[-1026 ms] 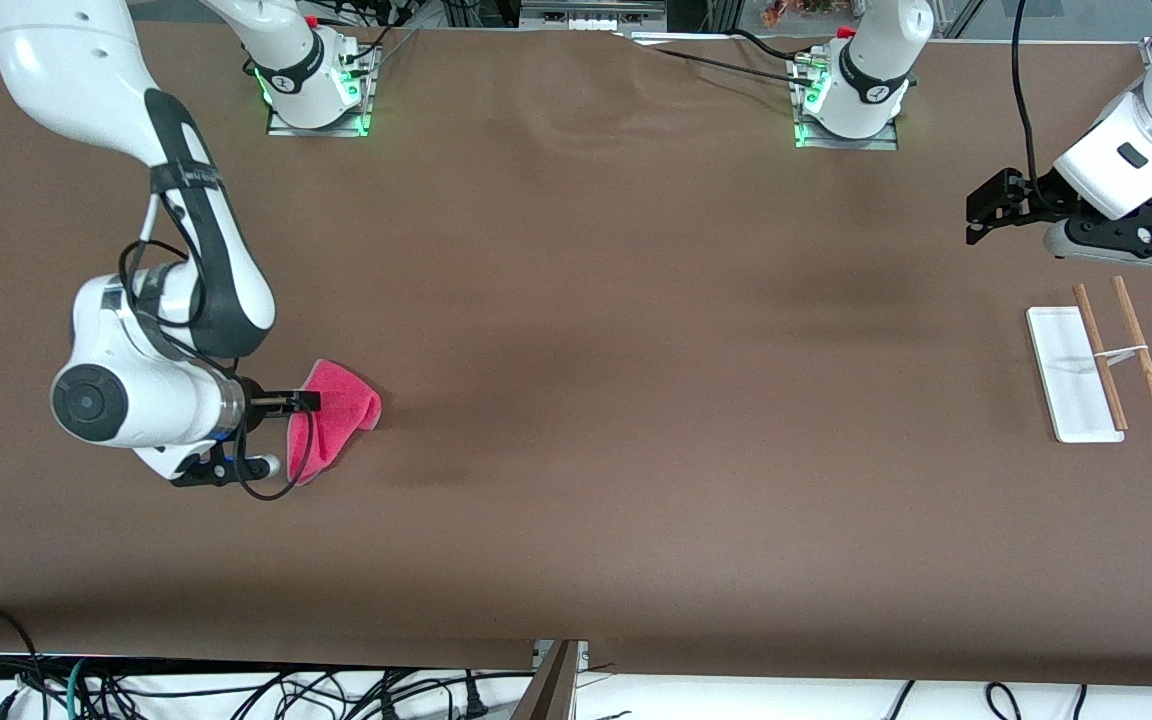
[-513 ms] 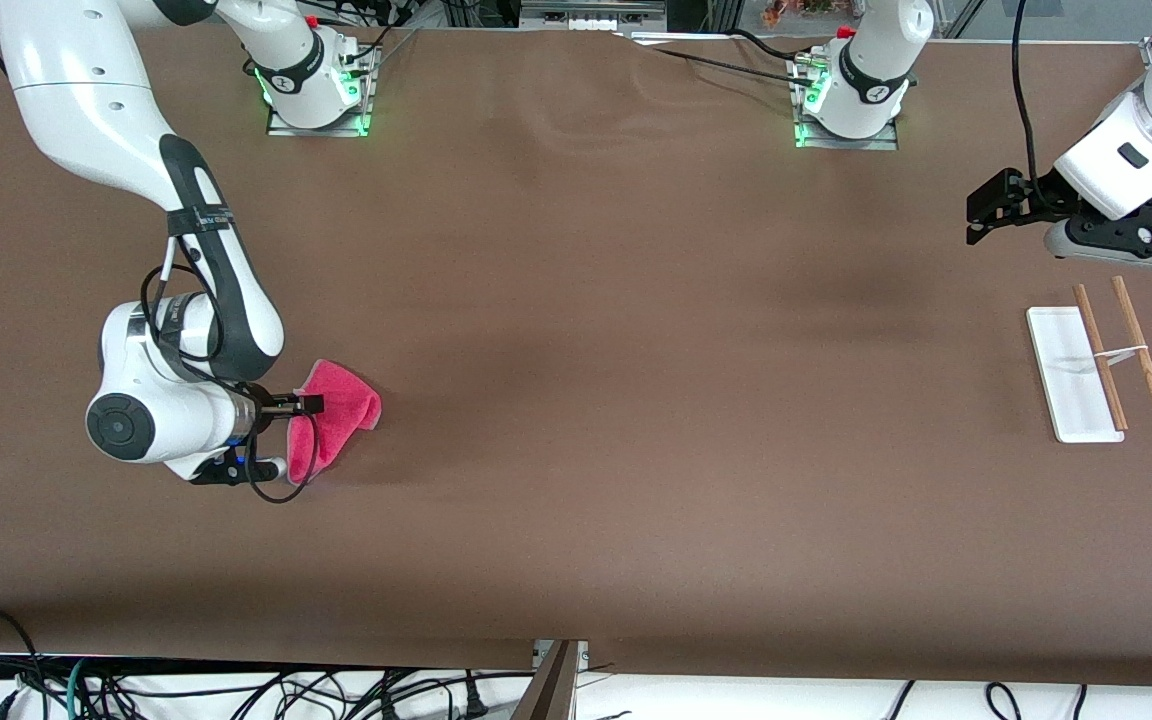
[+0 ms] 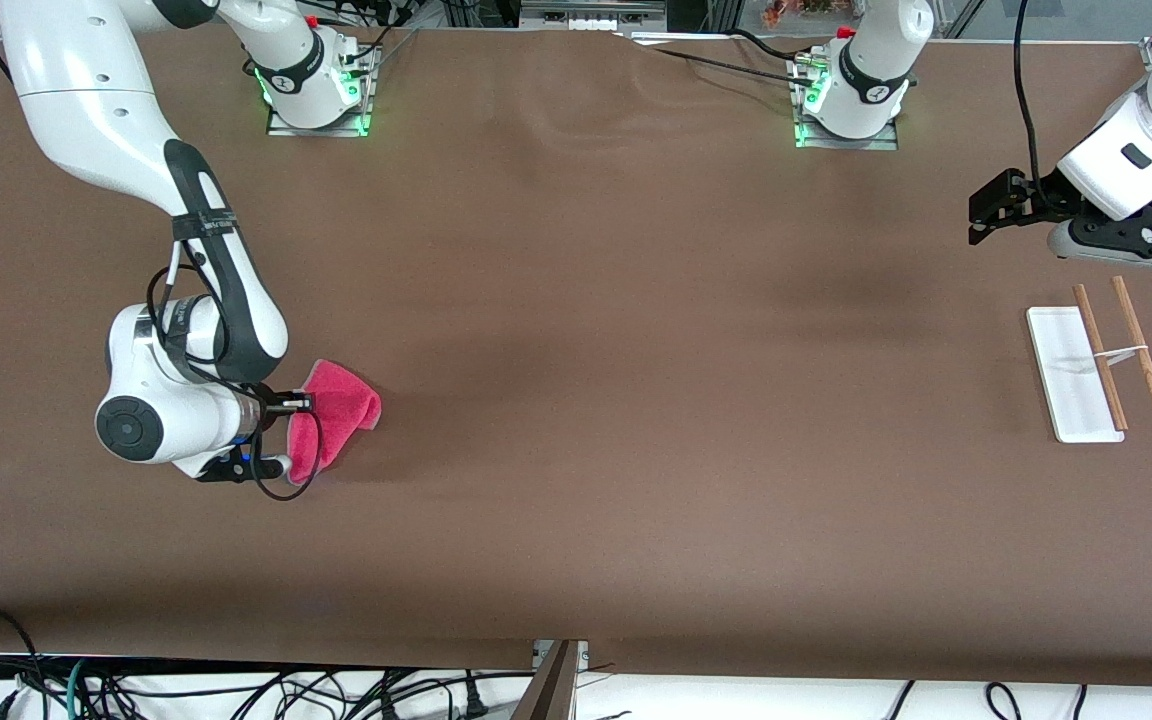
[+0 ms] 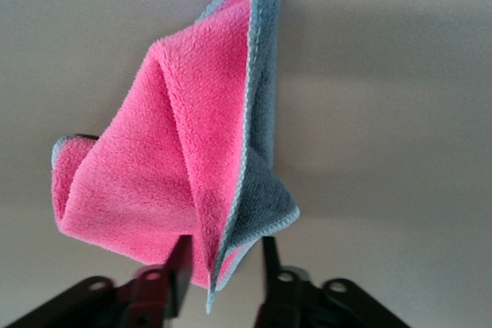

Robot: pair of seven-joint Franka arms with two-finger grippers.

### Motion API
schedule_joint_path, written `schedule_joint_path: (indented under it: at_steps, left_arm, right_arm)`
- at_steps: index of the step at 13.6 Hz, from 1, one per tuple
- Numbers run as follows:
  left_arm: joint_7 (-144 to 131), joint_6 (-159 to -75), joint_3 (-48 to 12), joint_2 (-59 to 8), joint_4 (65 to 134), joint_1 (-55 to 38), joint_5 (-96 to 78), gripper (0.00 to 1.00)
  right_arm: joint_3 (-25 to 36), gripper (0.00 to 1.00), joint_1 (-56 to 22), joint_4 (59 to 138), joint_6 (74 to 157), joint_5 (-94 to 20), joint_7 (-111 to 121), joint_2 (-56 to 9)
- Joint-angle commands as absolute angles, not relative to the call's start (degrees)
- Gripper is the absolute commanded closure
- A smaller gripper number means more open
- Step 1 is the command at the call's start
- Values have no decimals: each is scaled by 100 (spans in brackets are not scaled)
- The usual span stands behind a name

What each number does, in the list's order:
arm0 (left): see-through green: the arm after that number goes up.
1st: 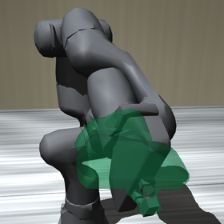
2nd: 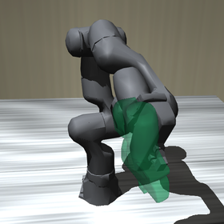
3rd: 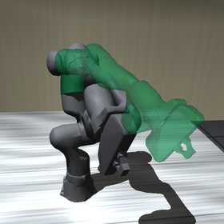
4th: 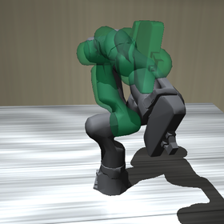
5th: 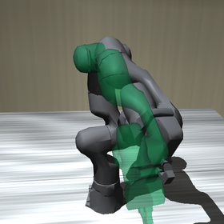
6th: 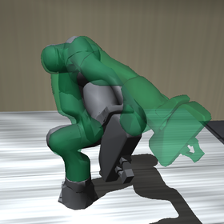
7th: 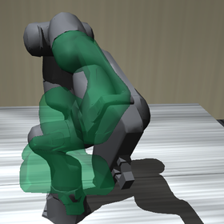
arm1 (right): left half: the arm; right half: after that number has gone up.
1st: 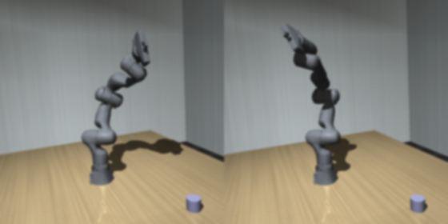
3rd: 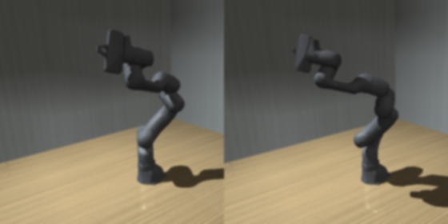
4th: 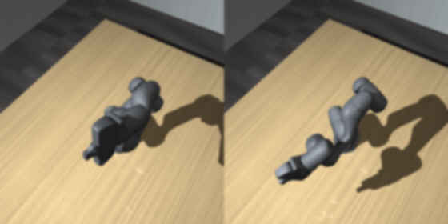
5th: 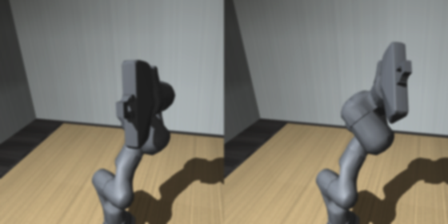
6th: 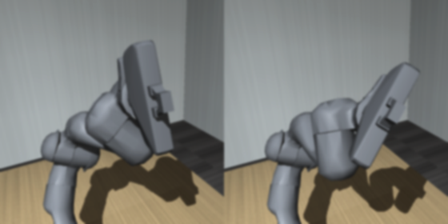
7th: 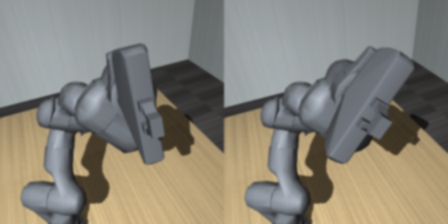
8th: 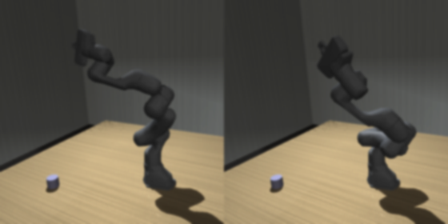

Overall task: Pass towel and hang on rack
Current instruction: 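Close the right gripper on the pink towel's corner, then lift the towel with the right gripper toward the table middle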

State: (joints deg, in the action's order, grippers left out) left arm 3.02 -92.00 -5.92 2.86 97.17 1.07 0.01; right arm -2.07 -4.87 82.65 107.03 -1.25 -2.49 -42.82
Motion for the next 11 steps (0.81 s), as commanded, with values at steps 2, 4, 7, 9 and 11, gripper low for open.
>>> schedule_joint_path:
  at_steps: [2, 4, 7, 9, 11]
  left_arm:
    - [369, -9097, -598, 334, 9659, 141, 70, 0]
    - [369, -9097, -606, 325, 9659, 141, 70, 0]
    - [404, -9123, -598, 325, 9659, 141, 70, 0]
    - [404, -9123, -589, 325, 9659, 141, 70, 0]
    - [422, -9114, -580, 325, 9659, 149, 70, 0]
  right_arm:
    - [-237, 100, -475, 8341, 10688, -123, -290, -4263]
    - [-246, 100, -536, 8245, 10688, -132, -264, -4201]
    - [-281, 100, -554, 7981, 10583, -149, -237, -3983]
    - [-308, 100, -728, 7797, 10293, -158, -229, -3728]
    - [-308, 100, -1105, 7307, 9794, -149, -229, -3656]
